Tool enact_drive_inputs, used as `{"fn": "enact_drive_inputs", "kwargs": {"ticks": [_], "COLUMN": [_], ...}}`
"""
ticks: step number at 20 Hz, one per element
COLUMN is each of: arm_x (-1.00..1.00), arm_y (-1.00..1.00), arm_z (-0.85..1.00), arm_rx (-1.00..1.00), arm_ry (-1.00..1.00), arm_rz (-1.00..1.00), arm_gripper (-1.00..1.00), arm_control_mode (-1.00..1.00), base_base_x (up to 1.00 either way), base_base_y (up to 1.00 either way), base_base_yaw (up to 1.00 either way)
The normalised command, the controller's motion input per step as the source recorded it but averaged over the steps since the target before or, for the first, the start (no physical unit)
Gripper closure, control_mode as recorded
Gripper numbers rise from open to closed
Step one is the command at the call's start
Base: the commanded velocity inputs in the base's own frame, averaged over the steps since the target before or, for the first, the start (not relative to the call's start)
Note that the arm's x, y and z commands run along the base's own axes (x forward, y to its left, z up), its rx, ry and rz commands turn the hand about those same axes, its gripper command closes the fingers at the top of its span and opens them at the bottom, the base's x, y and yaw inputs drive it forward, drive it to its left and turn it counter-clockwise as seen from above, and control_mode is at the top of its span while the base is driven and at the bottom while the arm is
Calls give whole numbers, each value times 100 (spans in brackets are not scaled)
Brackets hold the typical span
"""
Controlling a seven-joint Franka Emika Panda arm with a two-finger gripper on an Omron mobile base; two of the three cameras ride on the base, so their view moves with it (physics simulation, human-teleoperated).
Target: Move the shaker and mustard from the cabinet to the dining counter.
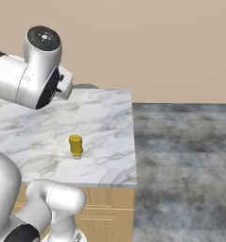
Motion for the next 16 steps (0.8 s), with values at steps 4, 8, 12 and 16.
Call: {"fn": "enact_drive_inputs", "kwargs": {"ticks": [4, 8, 12, 16], "arm_x": [0, 0, 0, -6], "arm_y": [44, 9, 0, 9], "arm_z": [-8, -31, -51, -32], "arm_rx": [-13, -3, 0, 0], "arm_ry": [2, -1, -13, -25], "arm_rz": [-22, -3, 0, 2], "arm_gripper": [-100, -100, -100, -100], "arm_control_mode": [-100, -100, -100, -100], "base_base_x": [0, 0, 0, 0], "base_base_y": [0, 0, 0, 0], "base_base_yaw": [0, 0, 0, 0]}}
